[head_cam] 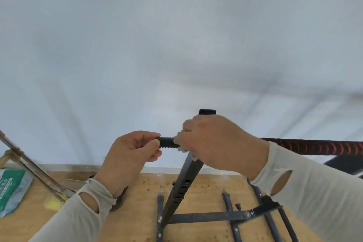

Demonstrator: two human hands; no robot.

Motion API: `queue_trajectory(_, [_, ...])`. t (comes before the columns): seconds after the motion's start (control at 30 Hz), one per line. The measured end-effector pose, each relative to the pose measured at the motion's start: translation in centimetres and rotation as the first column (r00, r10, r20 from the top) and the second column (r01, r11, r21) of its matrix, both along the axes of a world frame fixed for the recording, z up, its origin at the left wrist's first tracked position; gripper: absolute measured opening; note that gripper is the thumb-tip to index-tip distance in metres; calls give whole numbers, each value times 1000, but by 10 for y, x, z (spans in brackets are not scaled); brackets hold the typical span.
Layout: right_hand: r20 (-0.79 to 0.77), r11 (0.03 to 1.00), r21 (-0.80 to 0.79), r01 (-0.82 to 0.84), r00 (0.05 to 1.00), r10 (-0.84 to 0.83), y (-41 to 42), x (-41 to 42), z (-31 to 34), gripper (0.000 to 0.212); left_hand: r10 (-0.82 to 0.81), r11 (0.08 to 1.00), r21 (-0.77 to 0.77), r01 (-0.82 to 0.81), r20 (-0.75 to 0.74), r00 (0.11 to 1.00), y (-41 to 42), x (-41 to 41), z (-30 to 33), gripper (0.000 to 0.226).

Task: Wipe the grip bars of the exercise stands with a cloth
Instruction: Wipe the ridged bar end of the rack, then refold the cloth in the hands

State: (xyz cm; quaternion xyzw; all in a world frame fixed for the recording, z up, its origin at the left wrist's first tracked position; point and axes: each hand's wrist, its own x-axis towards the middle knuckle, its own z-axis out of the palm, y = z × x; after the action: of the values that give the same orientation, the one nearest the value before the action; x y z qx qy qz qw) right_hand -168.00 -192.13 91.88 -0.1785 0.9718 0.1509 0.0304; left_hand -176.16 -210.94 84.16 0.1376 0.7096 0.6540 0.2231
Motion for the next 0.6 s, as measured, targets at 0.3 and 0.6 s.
queue_trajectory(0.3, [53,991,50,126,990,-129,0,-2,15,23,14,1000,7,-14,8,1000,-1,-3,-1,13])
queue_trajectory(0.6, [202,57,-960,276,815,-544,1,65,47,8,35,973,-210,-95,-272,962,-10,18,31,20])
